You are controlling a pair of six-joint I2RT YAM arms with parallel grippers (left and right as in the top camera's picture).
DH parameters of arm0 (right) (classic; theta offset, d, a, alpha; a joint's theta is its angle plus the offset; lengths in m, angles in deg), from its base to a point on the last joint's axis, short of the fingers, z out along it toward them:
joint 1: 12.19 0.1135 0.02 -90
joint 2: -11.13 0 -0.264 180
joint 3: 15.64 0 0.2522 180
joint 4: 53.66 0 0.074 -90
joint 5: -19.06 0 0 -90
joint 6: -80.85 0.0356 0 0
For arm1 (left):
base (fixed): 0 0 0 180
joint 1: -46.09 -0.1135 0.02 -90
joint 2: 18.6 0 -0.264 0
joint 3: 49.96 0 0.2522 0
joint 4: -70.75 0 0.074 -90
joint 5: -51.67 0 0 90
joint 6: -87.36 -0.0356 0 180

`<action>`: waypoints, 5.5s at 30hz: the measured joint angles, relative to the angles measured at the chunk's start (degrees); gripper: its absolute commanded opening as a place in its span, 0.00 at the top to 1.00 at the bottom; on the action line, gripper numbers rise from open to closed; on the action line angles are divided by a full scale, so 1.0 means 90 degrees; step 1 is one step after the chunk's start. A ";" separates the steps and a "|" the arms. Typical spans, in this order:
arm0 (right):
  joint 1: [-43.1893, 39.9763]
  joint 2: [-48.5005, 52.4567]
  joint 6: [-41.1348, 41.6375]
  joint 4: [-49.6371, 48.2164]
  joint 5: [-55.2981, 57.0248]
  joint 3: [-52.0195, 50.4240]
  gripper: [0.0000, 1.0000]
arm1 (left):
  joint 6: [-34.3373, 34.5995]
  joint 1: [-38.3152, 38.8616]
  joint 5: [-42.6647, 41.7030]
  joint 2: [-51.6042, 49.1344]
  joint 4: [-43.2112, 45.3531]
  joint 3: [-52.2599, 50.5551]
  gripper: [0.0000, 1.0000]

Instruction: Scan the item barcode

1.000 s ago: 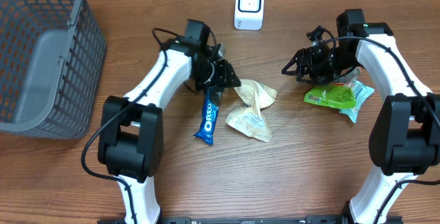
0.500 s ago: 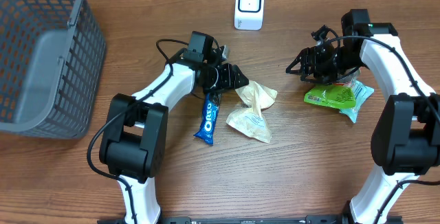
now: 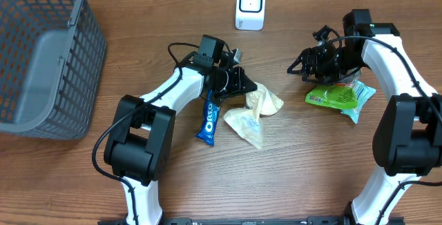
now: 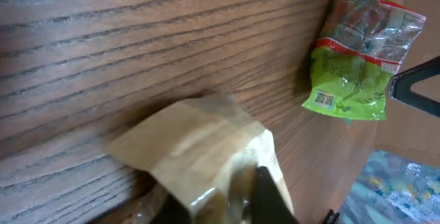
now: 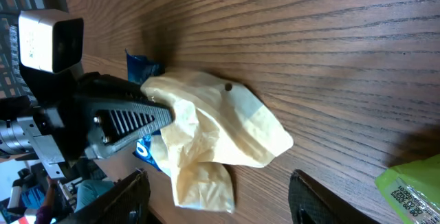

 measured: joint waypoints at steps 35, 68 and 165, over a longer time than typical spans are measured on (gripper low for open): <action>0.0000 0.0000 0.0000 0.0049 0.0143 0.0000 0.32 | 0.0245 0.0962 0.4677 0.0680 -0.5042 0.2589 0.96; -0.1399 -0.0034 -0.0053 0.1185 0.0189 0.1263 0.32 | 0.0794 0.1681 0.4182 0.0687 -0.3587 0.1919 0.63; -0.0957 -0.0034 -0.0214 0.1168 0.0551 0.1263 0.27 | -0.2174 0.1387 0.7492 0.0476 0.1717 0.2900 0.96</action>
